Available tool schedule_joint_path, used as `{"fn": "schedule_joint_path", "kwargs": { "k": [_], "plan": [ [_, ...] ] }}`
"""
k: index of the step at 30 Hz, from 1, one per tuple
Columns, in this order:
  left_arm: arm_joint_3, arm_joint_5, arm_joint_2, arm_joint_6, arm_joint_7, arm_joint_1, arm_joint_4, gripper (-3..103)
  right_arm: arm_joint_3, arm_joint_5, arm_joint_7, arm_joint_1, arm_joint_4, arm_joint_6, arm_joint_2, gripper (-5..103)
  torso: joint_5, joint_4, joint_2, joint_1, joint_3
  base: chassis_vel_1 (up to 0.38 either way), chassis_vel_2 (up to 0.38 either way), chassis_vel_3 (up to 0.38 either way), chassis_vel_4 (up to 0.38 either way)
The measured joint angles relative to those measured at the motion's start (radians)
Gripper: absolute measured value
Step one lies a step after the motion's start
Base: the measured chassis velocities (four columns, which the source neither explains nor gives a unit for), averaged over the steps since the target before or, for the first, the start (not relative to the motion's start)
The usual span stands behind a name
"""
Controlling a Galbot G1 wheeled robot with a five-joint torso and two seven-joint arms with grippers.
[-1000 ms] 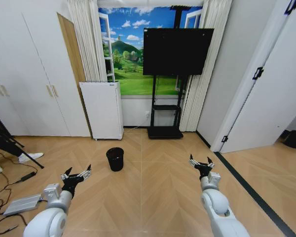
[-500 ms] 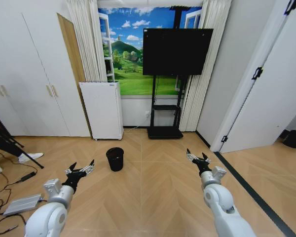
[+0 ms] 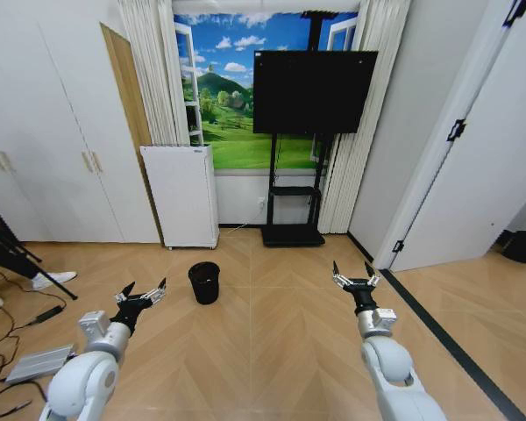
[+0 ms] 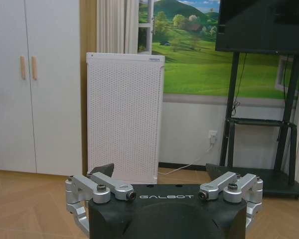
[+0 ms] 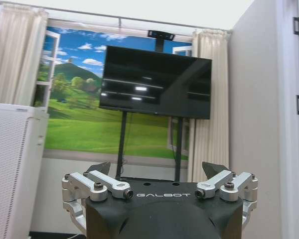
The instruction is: Pick up the trash bin and place the garbage on the floor into it.
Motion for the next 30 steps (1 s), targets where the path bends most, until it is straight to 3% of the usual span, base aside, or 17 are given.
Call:
{"fn": "schedule_joint_path", "kwargs": {
  "k": [1, 3, 4, 7, 9, 10, 13, 16, 30],
  "plan": [
    [-0.005, 0.031, 0.001, -0.001, 0.025, 0.005, -0.001, 100, 0.011, 0.005, -0.04, -0.014, 0.008, -0.009, -0.013, 100, 0.0, -0.0001, 0.0, 0.0, 0.0, 0.0, 0.0, 0.0, 0.0],
    [-0.005, 0.034, 0.001, -0.001, 0.026, 0.005, -0.001, 100, 0.012, 0.005, -0.043, -0.015, 0.008, -0.01, -0.014, 100, 0.0, -0.0002, 0.0, 0.0, 0.0, 0.0, 0.0, 0.0, 0.0],
    [-0.011, 0.07, 0.003, 0.004, 0.053, 0.012, -0.005, 100, 0.03, 0.016, -0.099, -0.041, 0.023, -0.045, -0.038, 100, 0.0004, -0.0004, 0.0, 0.0, 0.0, 0.0, 0.0, 0.0, 0.0],
    [-0.015, 0.082, 0.003, 0.017, 0.065, 0.017, -0.011, 100, 0.042, 0.045, -0.138, -0.063, 0.038, -0.092, -0.068, 100, 0.0001, -0.0003, 0.0, 0.0, 0.0, 0.0, 0.0, 0.0, 0.0],
    [-0.016, 0.093, -0.005, 0.035, 0.076, 0.024, -0.017, 100, 0.044, 0.146, -0.171, -0.083, 0.058, -0.161, -0.114, 100, 0.0001, -0.0003, 0.0, 0.0, 0.0, 0.0, 0.0, 0.0, 0.0],
    [-0.016, 0.093, -0.005, 0.035, 0.076, 0.024, -0.017, 100, 0.044, 0.146, -0.171, -0.083, 0.058, -0.161, -0.114, 100, 0.0001, -0.0003, 0.0, 0.0, 0.0, 0.0, 0.0, 0.0, 0.0],
    [-0.021, 0.1, -0.02, 0.128, 0.089, 0.032, -0.045, 100, 0.044, 0.202, -0.18, -0.078, 0.058, -0.196, -0.142, 100, 0.0001, -0.0001, 0.0, 0.0, 0.0, 0.0, 0.0, 0.0, 0.0],
    [-0.021, 0.086, -0.026, 0.166, 0.07, 0.034, -0.062, 100, 0.042, 0.223, -0.16, -0.068, 0.056, -0.21, -0.148, 100, 0.0001, -0.0001, 0.0, 0.0, 0.0, 0.0, 0.0, 0.0, 0.0],
    [-0.025, 0.056, -0.03, 0.153, 0.061, 0.032, -0.076, 100, 0.042, 0.241, -0.134, -0.058, 0.054, -0.217, -0.147, 100, 0.0001, -0.0002, 0.0, 0.0, 0.0, 0.0, 0.0, 0.0, 0.0]
  ]
}}
